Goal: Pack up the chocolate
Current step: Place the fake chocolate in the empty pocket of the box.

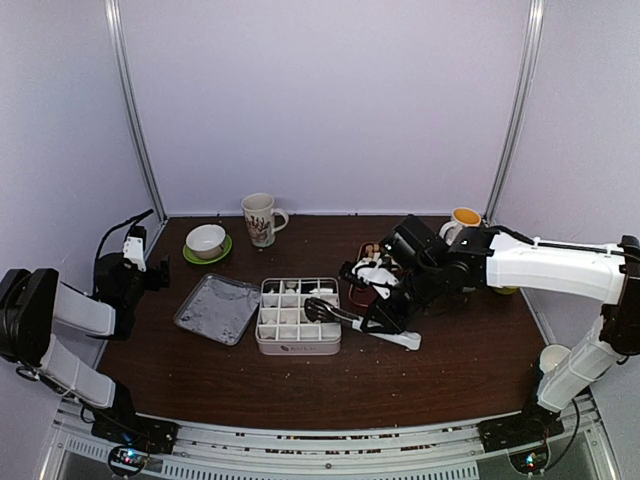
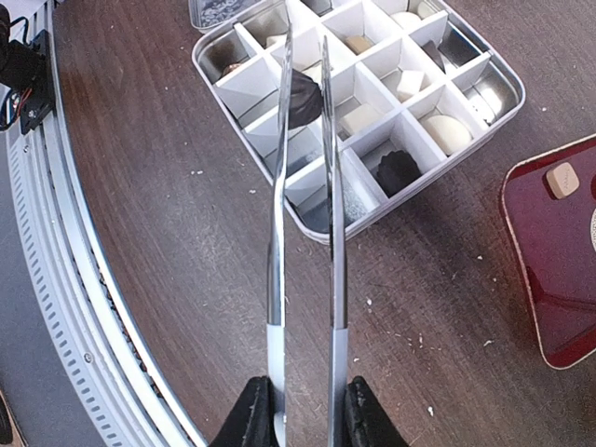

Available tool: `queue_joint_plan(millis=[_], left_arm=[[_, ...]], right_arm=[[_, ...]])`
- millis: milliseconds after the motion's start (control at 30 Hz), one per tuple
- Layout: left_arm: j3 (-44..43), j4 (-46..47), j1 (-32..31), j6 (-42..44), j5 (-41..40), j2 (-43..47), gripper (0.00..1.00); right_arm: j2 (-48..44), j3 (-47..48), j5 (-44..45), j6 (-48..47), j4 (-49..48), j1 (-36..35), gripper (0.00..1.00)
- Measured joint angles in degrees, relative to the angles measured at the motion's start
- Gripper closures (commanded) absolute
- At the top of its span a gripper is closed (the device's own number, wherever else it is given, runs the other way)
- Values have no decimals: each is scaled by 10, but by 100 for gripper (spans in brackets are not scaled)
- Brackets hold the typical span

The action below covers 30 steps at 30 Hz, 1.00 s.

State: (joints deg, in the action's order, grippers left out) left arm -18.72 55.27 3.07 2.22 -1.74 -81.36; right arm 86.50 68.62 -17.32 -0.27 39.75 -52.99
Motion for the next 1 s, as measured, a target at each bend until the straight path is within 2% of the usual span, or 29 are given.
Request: queue_joint_plan(millis=[500,800,1000], left_arm=[[0,0,0,0,0,0,2],[0,0,0,0,0,0,2],[0,0,0,0,0,0,2]], right_arm=[[16,0,5,-16,-7,-15,64],[16,0,13,-15,-20,-16,64],[-3,-20,56,-3,-46,-16,65]])
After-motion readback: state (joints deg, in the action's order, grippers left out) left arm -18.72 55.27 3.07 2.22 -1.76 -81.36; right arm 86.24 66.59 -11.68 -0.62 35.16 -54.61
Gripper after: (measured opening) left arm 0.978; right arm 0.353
